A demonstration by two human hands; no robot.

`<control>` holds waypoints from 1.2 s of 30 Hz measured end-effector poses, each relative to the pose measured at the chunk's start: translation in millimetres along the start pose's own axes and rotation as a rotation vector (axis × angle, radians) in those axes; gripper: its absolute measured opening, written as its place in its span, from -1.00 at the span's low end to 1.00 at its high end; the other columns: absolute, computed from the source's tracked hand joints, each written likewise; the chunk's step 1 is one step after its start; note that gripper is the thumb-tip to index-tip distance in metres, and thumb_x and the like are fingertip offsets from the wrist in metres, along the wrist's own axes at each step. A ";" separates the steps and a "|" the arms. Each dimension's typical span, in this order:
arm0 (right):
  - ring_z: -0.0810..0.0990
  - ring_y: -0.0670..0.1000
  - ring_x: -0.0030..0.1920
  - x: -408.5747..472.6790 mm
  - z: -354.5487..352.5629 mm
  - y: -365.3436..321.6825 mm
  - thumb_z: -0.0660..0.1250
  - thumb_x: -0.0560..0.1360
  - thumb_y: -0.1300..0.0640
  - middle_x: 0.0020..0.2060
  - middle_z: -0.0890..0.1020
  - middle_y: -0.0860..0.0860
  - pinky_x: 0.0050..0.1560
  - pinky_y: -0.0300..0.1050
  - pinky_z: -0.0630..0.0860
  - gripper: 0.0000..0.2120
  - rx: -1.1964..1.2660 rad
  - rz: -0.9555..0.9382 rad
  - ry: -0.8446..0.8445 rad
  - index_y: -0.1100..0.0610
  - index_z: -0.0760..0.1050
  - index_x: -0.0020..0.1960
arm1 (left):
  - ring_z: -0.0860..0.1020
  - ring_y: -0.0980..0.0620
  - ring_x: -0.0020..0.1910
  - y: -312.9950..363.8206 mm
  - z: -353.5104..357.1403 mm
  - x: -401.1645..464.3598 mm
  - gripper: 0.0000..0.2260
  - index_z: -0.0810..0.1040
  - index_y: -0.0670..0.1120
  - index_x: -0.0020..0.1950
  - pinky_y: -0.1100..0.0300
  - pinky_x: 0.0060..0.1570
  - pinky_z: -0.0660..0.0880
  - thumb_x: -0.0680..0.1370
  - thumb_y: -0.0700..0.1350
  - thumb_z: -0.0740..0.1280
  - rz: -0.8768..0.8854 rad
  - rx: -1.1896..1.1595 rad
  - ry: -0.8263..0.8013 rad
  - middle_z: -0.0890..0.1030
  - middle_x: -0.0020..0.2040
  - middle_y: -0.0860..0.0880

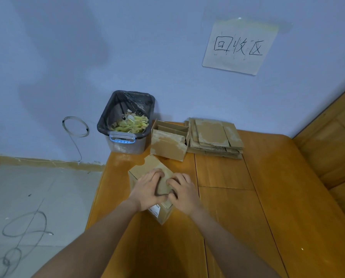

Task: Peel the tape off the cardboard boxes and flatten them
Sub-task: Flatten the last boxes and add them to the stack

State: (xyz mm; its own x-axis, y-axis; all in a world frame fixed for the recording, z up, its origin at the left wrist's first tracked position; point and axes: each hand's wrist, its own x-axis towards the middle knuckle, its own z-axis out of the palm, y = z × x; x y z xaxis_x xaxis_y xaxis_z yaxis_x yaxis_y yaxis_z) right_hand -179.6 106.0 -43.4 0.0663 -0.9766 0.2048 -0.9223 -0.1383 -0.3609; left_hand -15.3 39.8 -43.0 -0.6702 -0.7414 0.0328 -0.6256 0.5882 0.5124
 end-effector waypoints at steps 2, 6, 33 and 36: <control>0.42 0.06 0.10 -2.6 2.2 0.0 0.15 0.40 0.07 0.04 0.54 0.00 -0.06 0.00 0.52 -0.71 0.013 0.000 0.038 0.09 0.55 0.02 | 0.29 0.08 0.35 0.0 0.4 -0.3 -0.23 0.32 -0.08 0.38 0.22 0.31 0.16 0.31 0.36 0.08 0.009 0.009 -0.002 0.32 0.38 0.06; 0.43 0.05 0.11 -4.8 4.4 -0.9 0.15 0.40 0.08 0.04 0.54 -0.02 -0.06 -0.02 0.52 -0.75 0.028 0.019 0.060 0.10 0.53 -0.03 | 0.27 0.09 0.36 1.3 0.6 -0.7 -0.24 0.31 -0.08 0.36 0.21 0.33 0.17 0.30 0.37 0.08 0.006 0.017 -0.002 0.31 0.36 0.06; 0.33 -0.07 0.15 -3.4 0.5 -5.7 0.28 0.49 0.08 0.15 0.49 -0.15 0.09 -0.24 0.36 -0.63 0.100 0.131 -0.008 -0.01 0.43 0.30 | 0.26 0.09 0.35 2.7 -0.2 -6.4 -0.21 0.31 -0.06 0.35 0.20 0.33 0.15 0.27 0.40 0.09 -0.008 -0.011 -0.001 0.31 0.36 0.08; 0.33 -0.08 0.14 1.2 -0.4 -5.6 0.29 0.50 0.04 0.14 0.48 -0.16 0.08 -0.17 0.41 -0.62 0.097 0.142 -0.019 -0.03 0.41 0.32 | 0.27 0.09 0.34 2.6 -0.2 -5.9 -0.21 0.30 -0.05 0.35 0.22 0.31 0.15 0.27 0.41 0.08 -0.010 -0.010 -0.002 0.30 0.37 0.08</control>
State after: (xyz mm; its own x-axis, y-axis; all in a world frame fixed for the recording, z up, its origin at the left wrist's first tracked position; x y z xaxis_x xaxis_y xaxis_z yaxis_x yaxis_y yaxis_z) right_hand -174.6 105.6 -40.8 -0.0537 -0.9902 0.1285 -0.8817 -0.0134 -0.4717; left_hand -12.9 45.6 -41.7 -0.6646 -0.7467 0.0262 -0.6282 0.5774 0.5216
